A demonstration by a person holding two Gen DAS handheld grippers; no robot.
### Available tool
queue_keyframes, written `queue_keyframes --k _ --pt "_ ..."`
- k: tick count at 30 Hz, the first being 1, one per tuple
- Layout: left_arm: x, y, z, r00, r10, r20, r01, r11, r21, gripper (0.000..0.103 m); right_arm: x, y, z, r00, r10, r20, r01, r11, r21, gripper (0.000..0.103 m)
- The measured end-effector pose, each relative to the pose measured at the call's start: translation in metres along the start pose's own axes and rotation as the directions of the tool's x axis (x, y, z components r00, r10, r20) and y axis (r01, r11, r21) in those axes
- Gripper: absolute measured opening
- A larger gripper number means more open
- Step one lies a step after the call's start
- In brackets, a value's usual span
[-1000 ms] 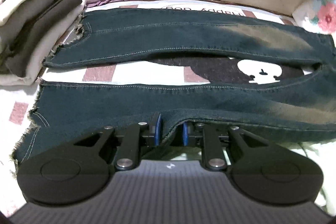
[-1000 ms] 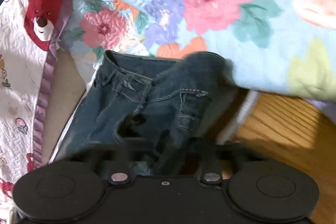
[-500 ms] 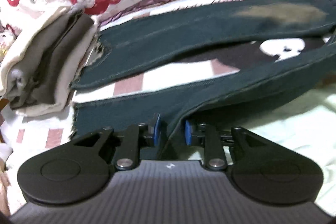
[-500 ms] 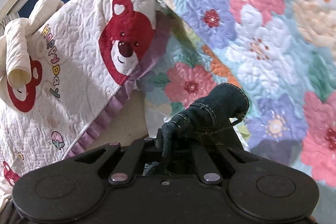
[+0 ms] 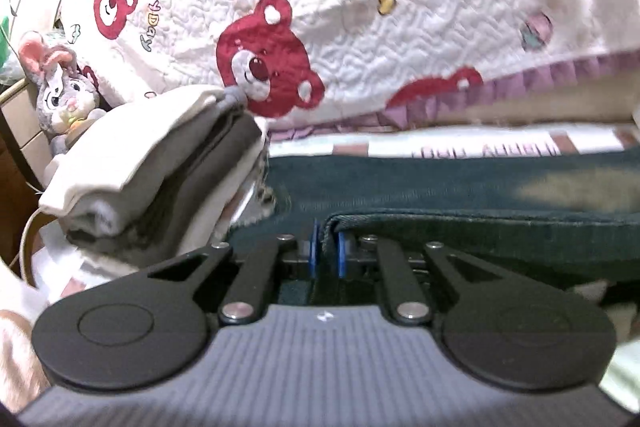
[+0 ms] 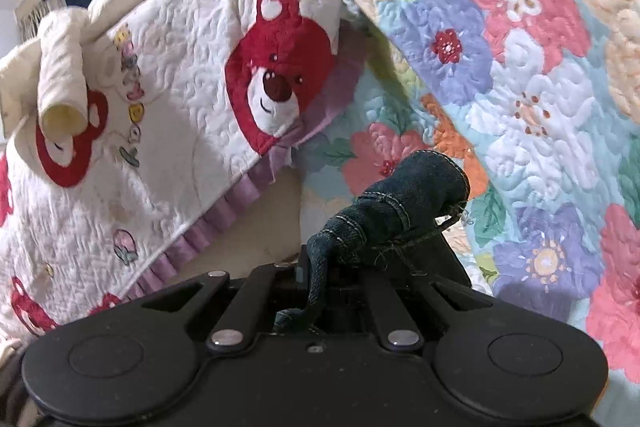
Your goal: Fold clothes
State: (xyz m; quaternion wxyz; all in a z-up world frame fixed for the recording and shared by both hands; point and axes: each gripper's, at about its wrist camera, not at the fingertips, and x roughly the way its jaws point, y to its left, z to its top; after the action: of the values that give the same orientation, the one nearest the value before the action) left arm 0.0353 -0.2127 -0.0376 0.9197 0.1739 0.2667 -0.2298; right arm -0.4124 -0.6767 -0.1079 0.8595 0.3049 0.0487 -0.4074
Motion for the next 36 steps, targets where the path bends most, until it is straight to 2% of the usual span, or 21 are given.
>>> queue_keyframes --k 3,6,9,11,14,19,23,24,26,27,29,30,31,33,34,36 --pt "0.031 -0.002 0.025 1.000 0.012 0.003 -0.012 0.998 0.065 0.010 0.028 0.005 0.012 1.000 0.004 -0.022 -0.004 1.000 0.012 0.006" --pt "0.067 -0.013 0.040 0.999 0.021 -0.024 -0.017 0.987 0.158 0.011 0.076 0.021 0.027 0.996 -0.045 -0.079 0.043 0.998 -0.034 0.005" --pt "0.085 -0.019 0.034 0.998 0.027 -0.048 -0.016 0.977 0.213 0.013 0.118 0.035 0.031 0.983 -0.128 -0.130 0.115 0.988 -0.104 0.005" --pt "0.092 -0.021 0.028 0.998 0.030 -0.059 -0.015 0.971 0.237 0.013 0.136 0.035 0.029 0.974 -0.162 -0.159 0.147 0.984 -0.099 0.004" --pt "0.093 -0.012 0.026 0.998 0.017 -0.068 -0.002 0.977 0.215 0.014 0.149 0.034 0.030 0.968 -0.174 -0.179 0.161 0.983 -0.083 0.004" --pt "0.095 0.003 0.023 0.997 -0.004 -0.080 0.019 0.983 0.181 0.011 0.151 0.047 0.034 0.971 -0.140 -0.194 0.114 0.983 -0.142 0.004" --pt "0.135 -0.012 0.051 0.998 0.023 -0.061 -0.010 0.981 0.196 0.012 0.171 0.043 0.039 0.965 -0.158 -0.209 0.136 0.984 -0.113 0.004" --pt "0.150 -0.016 0.058 0.997 0.037 -0.066 -0.023 0.978 0.206 0.016 0.179 0.042 0.040 0.962 -0.171 -0.215 0.150 0.983 -0.108 0.004" --pt "0.181 -0.025 0.072 0.995 0.066 -0.076 -0.048 0.973 0.227 0.034 0.206 0.040 0.036 0.946 -0.219 -0.241 0.194 0.973 -0.121 0.005" --pt "0.197 -0.030 0.076 0.993 0.078 -0.088 -0.055 0.968 0.244 0.046 0.219 0.041 0.032 0.933 -0.254 -0.257 0.221 0.964 -0.149 0.006" --pt "0.222 -0.039 0.066 0.983 0.088 -0.159 -0.031 0.945 0.327 0.046 0.239 0.050 0.021 0.904 -0.327 -0.275 0.268 0.935 -0.231 0.010" --pt "0.224 -0.043 0.059 0.984 0.089 -0.157 -0.023 0.924 0.383 0.047 0.241 0.057 0.014 0.901 -0.342 -0.268 0.275 0.927 -0.256 0.013" --pt "0.225 -0.047 0.053 0.984 0.090 -0.151 -0.017 0.903 0.430 0.048 0.243 0.064 0.008 0.898 -0.355 -0.260 0.281 0.917 -0.282 0.020" --pt "0.218 -0.045 0.044 0.990 0.087 -0.114 -0.024 0.882 0.470 0.053 0.247 0.077 -0.005 0.892 -0.382 -0.243 0.294 0.896 -0.332 0.039" --pt "0.215 -0.043 0.041 0.991 0.084 -0.102 -0.025 0.876 0.481 0.053 0.249 0.084 -0.011 0.888 -0.395 -0.233 0.300 0.885 -0.357 0.041" --pt "0.215 -0.029 0.042 0.991 0.064 -0.119 -0.008 0.907 0.422 0.057 0.253 0.098 -0.024 0.882 -0.421 -0.214 0.312 0.859 -0.405 0.043"
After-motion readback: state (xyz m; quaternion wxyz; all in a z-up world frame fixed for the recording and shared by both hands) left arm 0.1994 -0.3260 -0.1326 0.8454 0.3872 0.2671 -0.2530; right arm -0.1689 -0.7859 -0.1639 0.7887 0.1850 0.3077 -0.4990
